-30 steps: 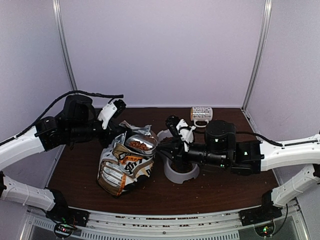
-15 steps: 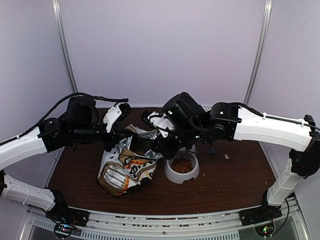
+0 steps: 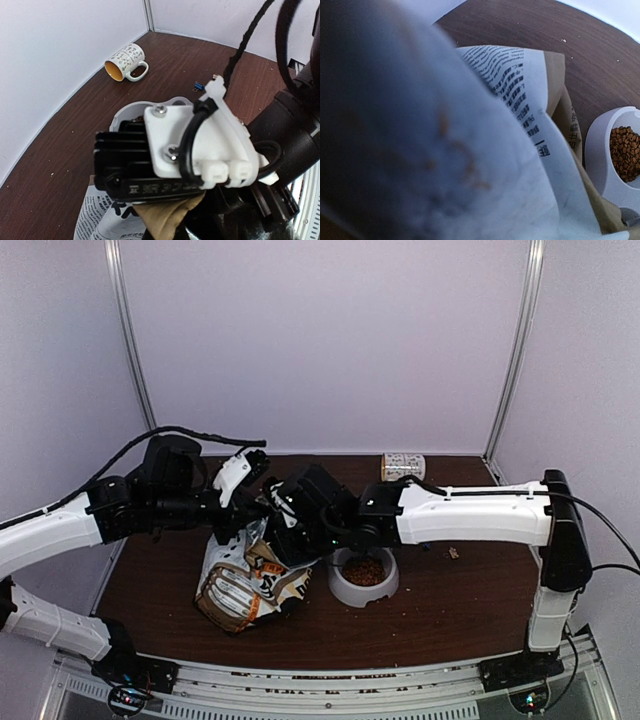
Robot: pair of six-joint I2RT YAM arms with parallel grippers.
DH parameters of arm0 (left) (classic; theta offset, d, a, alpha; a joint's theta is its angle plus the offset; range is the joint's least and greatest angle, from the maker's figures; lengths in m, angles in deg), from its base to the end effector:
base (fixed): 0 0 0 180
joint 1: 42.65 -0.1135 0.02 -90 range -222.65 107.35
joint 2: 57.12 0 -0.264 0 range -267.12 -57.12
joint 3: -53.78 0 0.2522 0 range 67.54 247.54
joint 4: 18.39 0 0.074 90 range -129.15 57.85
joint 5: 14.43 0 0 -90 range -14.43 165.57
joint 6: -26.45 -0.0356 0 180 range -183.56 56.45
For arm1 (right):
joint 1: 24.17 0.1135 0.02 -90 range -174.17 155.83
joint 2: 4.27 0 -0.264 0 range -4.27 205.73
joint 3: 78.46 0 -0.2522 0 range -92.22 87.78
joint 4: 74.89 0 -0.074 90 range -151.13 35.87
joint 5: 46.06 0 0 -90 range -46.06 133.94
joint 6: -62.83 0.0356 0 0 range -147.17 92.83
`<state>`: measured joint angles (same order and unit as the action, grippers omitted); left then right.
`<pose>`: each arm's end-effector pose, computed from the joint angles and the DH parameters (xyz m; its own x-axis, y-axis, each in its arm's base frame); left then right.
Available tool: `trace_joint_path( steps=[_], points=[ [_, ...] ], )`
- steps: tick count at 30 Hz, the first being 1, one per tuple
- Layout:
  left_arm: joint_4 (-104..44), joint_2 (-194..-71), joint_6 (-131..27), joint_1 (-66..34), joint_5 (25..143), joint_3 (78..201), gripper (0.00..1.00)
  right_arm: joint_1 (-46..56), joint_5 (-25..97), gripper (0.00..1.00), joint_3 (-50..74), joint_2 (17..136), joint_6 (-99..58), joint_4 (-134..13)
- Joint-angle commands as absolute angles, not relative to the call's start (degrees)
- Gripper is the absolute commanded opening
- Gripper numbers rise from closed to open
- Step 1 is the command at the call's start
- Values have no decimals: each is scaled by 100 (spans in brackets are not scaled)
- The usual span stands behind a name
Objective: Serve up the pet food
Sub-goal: Collect the pet food from the pet food bag.
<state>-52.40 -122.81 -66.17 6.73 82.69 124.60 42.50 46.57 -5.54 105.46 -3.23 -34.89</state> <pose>0.1648 -0.1989 0.3238 -0.2764 0.3920 -0.8775 0.8374 0.5463 -0.0198 0.1764 0.4049 0.2761 -0.6120 -0.3955 -0.6848 -0.7173 0.6423 0.2700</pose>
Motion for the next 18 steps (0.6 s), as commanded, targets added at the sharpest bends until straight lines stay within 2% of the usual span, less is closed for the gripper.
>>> trace_joint_path(
  steps=[1,5,18],
  points=[
    [-4885,-12270,-6575,806,8725,12508,0,4230,5678,0,-19,10718,-350,-4494],
    [-4870,-12244,-6574,806,8788,12505,0,4238,5796,0,619,10403,-586,-5621],
    [-4850,-12217,-6544,806,8831,12509,0,4255,5825,0,1813,9724,-1462,-7582]
  ],
)
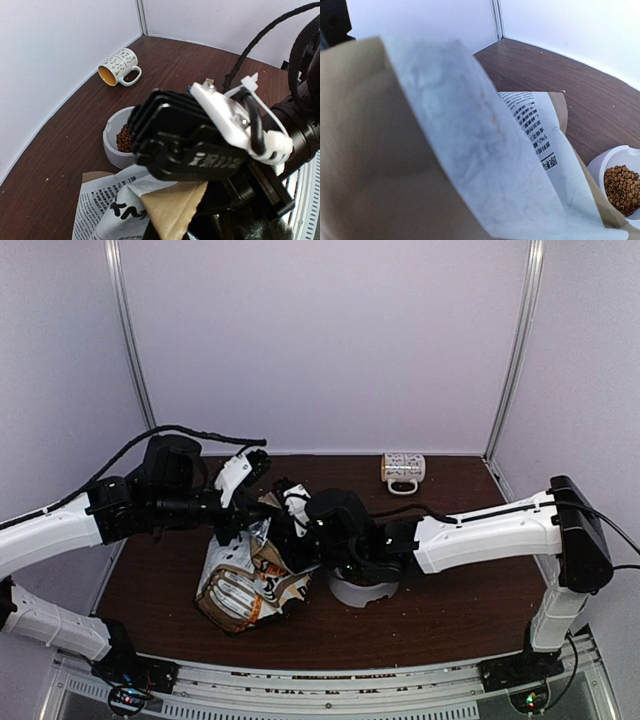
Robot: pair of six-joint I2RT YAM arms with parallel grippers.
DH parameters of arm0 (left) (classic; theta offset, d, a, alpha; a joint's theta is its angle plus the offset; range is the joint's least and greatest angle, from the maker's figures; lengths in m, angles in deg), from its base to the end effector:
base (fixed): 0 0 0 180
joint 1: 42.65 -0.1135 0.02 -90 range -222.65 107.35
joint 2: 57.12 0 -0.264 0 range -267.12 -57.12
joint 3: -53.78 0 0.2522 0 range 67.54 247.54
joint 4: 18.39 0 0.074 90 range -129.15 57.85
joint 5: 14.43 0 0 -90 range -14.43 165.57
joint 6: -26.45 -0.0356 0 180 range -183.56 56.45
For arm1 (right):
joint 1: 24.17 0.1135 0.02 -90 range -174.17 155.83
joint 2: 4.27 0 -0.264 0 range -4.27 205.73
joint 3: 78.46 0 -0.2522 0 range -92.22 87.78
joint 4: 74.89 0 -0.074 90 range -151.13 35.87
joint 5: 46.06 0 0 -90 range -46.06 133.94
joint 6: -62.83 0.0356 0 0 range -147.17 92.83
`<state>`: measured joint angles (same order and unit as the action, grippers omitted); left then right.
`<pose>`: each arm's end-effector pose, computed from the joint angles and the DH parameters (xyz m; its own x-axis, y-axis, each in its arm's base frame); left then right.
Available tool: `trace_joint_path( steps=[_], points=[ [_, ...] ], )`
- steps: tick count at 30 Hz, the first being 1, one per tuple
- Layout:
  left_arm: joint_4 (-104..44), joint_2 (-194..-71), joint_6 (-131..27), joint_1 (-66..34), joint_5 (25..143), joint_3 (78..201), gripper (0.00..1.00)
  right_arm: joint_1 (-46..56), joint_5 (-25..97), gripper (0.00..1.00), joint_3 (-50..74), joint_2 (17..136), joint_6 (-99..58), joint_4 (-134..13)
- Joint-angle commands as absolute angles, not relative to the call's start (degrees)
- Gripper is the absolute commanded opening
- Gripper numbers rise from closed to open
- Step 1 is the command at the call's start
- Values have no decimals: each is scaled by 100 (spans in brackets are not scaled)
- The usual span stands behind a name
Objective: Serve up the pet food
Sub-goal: Collect the pet food from the pet food bag.
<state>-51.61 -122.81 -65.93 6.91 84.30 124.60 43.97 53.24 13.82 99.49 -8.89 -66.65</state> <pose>0.1638 -0.2005 0.3252 -0.2703 0.3804 -0.8844 0.8511 0.5239 -0.0348 0.1635 0.3920 0.2554 -0.4155 -0.2042 -0.8864 -0.7696 0.5984 0.2228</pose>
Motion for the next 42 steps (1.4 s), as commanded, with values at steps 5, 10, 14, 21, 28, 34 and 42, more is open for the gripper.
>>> trace_joint_path(
  steps=[5,10,14,21,28,34,42],
  points=[
    [-4826,-12149,-6484,806,8649,12513,0,4302,5757,0,2376,9343,-1762,-8315],
    [-4909,-12098,-6487,781,8240,12546,0,4326,5454,0,2689,8965,-1891,-8433],
    [-4945,-12075,-6504,746,8085,12575,0,4342,5079,0,2808,8664,-1892,-8329],
    [-4964,-12001,-6522,718,7925,12570,0,4348,4440,0,2840,8310,-1758,-7757],
    [-4980,-11954,-6523,688,7774,12572,0,4367,4368,0,3256,7783,-1805,-7739],
    [-5001,-11968,-6488,605,7713,12588,0,4466,4323,0,3346,7534,-1988,-7554],
    [-4990,-11917,-6497,570,7585,12571,0,4584,4306,0,3395,7241,-2124,-7198]
  ],
)
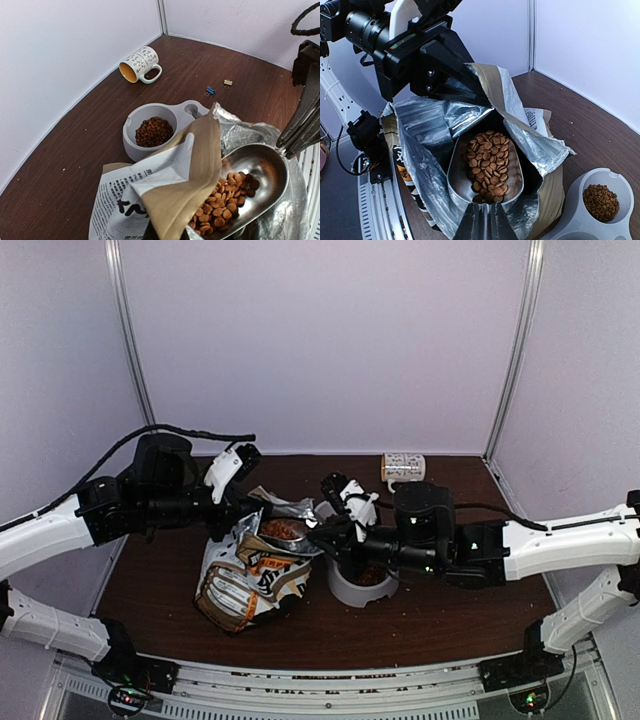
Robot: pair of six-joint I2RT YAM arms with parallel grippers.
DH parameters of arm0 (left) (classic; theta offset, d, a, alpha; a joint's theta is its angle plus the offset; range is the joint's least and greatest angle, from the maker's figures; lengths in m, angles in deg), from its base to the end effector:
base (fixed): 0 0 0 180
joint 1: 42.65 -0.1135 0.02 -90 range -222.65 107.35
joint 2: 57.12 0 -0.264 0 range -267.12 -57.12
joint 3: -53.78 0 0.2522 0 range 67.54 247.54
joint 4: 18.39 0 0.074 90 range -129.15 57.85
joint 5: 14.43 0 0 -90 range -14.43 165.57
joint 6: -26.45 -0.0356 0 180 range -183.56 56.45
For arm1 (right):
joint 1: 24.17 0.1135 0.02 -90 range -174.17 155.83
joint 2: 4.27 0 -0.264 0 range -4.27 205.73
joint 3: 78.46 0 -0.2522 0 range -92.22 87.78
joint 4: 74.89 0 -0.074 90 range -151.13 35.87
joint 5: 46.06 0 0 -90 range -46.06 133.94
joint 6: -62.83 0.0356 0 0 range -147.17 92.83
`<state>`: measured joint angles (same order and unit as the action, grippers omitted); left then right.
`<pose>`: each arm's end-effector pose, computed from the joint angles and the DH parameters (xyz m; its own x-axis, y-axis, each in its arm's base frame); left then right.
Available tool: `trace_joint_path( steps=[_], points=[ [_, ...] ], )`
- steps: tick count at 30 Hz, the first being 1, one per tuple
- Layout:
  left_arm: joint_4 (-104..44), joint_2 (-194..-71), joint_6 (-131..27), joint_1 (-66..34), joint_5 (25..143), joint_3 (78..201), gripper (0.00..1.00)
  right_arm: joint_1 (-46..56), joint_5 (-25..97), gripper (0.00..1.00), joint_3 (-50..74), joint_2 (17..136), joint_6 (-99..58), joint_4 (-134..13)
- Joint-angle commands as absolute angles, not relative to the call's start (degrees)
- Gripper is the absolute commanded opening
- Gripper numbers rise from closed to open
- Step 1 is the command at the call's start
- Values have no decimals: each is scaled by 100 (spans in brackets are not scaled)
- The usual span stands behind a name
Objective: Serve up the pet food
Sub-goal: Collect the pet food from the pet food bag.
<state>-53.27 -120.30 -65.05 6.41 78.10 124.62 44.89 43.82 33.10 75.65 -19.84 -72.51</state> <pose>0.1615 -0.1886 0.3326 -0.2792 0.3618 -0.8895 0.7880 0.6157 0.0031 0.1169 0.3058 0.2970 -0.2042 -0.1765 -0.9629 -0.9161 0.3811 0.1244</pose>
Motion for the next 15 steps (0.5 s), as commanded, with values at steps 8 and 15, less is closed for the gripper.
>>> trace_joint_path(
  steps=[8,15],
  points=[
    [-4982,-11825,-6588,509,7486,12546,0,4746,4281,0,3337,6985,-2420,-6864],
    [-4950,-11776,-6588,473,7556,12525,0,4916,4457,0,3335,6881,-2797,-6791]
  ],
)
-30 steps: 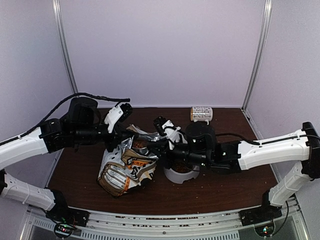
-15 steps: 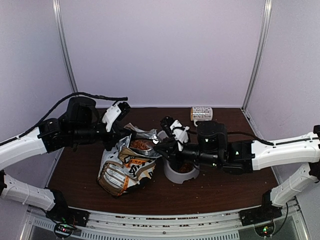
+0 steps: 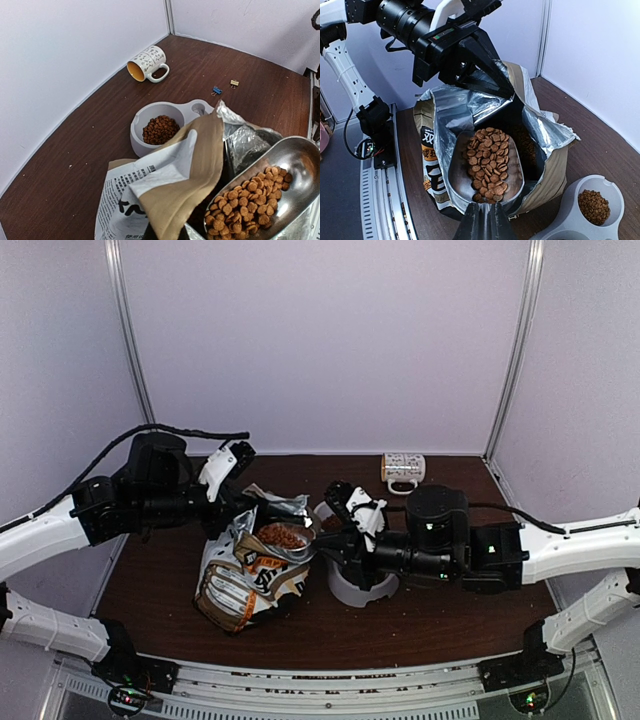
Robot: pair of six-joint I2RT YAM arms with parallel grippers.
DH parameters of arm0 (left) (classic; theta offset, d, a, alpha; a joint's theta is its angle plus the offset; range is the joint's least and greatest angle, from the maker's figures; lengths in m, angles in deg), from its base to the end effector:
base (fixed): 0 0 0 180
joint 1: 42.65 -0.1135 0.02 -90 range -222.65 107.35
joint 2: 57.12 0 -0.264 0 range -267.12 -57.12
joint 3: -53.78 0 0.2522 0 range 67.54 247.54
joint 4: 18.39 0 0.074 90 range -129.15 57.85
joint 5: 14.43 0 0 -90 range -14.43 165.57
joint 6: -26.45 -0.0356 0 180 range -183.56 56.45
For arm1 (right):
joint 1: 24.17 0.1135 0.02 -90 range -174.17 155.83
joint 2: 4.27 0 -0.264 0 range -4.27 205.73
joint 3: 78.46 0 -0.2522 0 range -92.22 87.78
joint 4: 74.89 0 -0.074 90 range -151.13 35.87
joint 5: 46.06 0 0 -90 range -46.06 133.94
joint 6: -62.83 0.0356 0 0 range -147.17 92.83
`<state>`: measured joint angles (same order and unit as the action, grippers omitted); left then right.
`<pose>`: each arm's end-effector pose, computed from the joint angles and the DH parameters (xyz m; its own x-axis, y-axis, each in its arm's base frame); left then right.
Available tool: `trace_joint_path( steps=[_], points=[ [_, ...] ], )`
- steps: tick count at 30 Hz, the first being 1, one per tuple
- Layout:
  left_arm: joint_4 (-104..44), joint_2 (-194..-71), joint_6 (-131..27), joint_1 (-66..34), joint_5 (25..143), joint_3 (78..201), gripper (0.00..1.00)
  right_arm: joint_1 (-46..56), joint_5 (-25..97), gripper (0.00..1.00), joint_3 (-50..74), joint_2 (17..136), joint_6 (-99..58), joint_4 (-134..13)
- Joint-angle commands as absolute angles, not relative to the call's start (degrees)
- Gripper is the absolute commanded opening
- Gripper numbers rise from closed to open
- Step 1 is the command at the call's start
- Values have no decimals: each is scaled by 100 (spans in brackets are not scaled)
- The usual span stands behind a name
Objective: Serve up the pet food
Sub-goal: Collect the pet food from the pet food bag.
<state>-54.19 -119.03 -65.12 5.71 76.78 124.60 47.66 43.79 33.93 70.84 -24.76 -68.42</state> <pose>0.1606 -0.1818 0.3359 -0.2796 0.3557 -0.8918 0.7676 0.6407 0.0149 0.0961 0.2932 0.3093 -0.1152 -0.2162 -0.9695 -0.9469 0.3188 0.0414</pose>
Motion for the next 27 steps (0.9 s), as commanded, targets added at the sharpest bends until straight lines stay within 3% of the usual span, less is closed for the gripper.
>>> trace_joint_path(
  steps=[1,27],
  points=[
    [-4954,-11783,-6580,465,7569,12531,0,4972,4574,0,3346,6871,-2911,-6823],
    [-4885,-11715,-6400,301,7688,12519,0,5360,6187,0,4250,6691,-3494,-9559]
  ],
)
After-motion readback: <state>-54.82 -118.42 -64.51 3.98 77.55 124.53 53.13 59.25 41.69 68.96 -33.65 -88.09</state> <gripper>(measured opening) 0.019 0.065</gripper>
